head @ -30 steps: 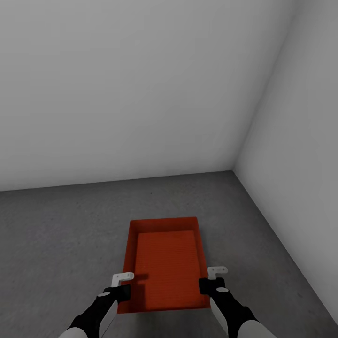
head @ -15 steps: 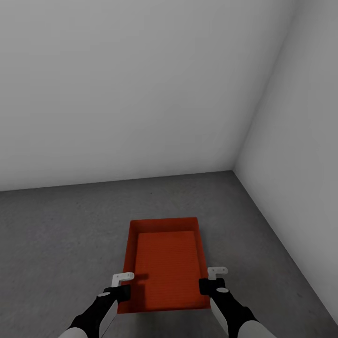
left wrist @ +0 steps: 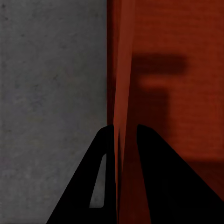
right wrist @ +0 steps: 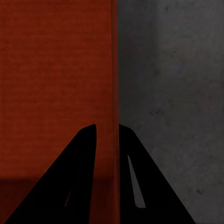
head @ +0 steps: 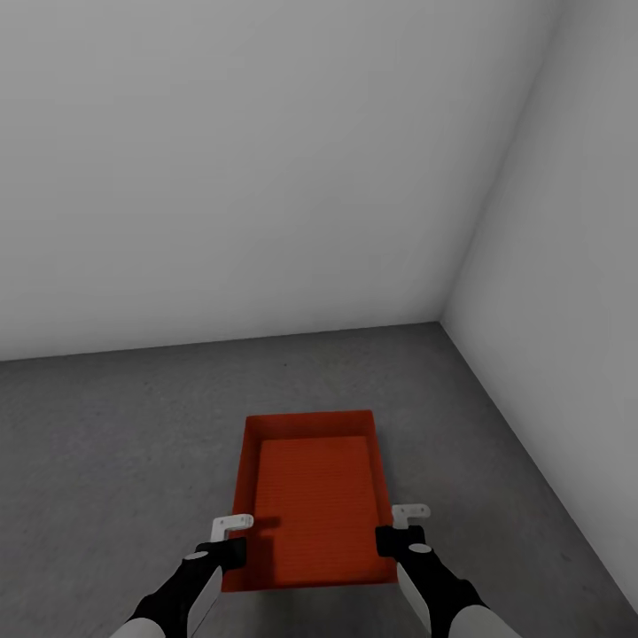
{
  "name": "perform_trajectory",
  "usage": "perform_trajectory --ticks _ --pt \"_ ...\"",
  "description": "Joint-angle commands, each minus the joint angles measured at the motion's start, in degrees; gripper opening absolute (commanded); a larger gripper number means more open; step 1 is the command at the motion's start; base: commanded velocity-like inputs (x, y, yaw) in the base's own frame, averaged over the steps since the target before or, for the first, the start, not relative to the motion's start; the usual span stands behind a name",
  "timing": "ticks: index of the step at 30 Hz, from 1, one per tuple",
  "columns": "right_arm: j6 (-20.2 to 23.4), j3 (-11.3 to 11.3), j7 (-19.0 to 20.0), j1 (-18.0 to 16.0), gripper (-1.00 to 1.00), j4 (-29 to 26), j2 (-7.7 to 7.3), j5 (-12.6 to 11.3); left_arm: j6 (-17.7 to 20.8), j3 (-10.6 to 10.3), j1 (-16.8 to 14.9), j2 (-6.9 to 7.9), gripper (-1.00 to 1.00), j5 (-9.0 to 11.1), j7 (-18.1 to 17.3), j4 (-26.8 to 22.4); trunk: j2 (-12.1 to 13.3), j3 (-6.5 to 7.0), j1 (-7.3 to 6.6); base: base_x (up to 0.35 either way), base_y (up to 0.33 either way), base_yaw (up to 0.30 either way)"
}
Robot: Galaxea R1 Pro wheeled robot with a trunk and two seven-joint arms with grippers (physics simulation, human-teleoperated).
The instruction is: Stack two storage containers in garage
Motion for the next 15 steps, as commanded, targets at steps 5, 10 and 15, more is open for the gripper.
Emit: perform_trajectory --ticks 5,10,15 --pt "0.4 -1.9 -1.0 -1.2 -1.00 -0.1 0.00 0.3 0.3 -1.4 0.1 -0.03 -1.00 0.0 -2.1 -0.2 0.0 -0.05 -0.01 0.000 0.000 0.000" --pt "0.4 -1.9 -1.0 -1.2 -1.00 -0.1 0.03 0.3 0.3 -1.4 0.1 -0.01 -1.00 0.0 -2.1 -0.2 0.0 -0.05 -0.01 0.000 0.000 0.000" --pt "0.4 -1.9 -1.0 -1.2 -1.00 -0.1 0.04 0.3 0.3 -1.4 0.1 -0.08 -1.00 0.1 -2.1 -0.2 -0.8 -0.41 0.43 0.000 0.000 0.000"
